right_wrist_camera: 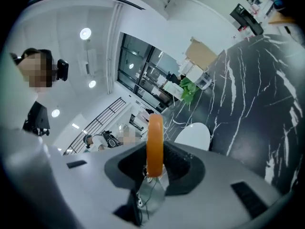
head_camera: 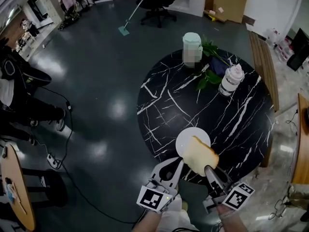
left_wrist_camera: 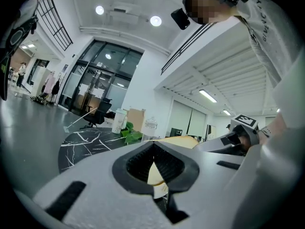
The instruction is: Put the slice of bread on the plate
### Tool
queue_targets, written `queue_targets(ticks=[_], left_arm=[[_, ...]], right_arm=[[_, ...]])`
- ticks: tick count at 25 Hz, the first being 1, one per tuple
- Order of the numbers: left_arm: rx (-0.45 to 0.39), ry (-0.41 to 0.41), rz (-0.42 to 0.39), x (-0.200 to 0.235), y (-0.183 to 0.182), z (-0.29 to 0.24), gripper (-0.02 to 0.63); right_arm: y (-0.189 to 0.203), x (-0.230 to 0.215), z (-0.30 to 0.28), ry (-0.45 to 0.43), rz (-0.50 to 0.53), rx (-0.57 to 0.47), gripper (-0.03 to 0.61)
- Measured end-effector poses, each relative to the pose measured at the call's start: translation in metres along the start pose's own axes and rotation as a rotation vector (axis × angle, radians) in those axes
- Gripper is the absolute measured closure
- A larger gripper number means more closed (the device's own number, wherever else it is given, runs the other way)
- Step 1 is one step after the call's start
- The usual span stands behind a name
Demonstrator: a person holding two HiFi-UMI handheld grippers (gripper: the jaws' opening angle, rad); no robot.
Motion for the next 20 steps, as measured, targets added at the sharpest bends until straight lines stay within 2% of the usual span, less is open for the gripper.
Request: queue_targets(ticks=[6,11,20], left_arm=[[0.000,0.001,0.035,0.001,-0.001,-0.019,0.606],[-0.006,0.005,0.042,0.005,0.001,-0.024,0.606],[-0.007,-0.011,0.072,0.014,0.005,-0.024,0.606]], right_arm=[[-0.004,-0.026,-0.029,0.006,-0.093,-0.028,0.488],[0.002,-0.042,-0.048,-0.011,-0.230,-0.062,0.488],[0.012,-0.069,-0.050,0.092,-0.331,-0.053,0.488]])
Point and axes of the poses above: the fingertips, and each gripper's own axes: z backward along the fingers, x to its left, y out of its underside, the point moved 5 cm from there along z, backward along the fingers, and after that the axes turned 15 degrees about -y, right-handed, at the moved point
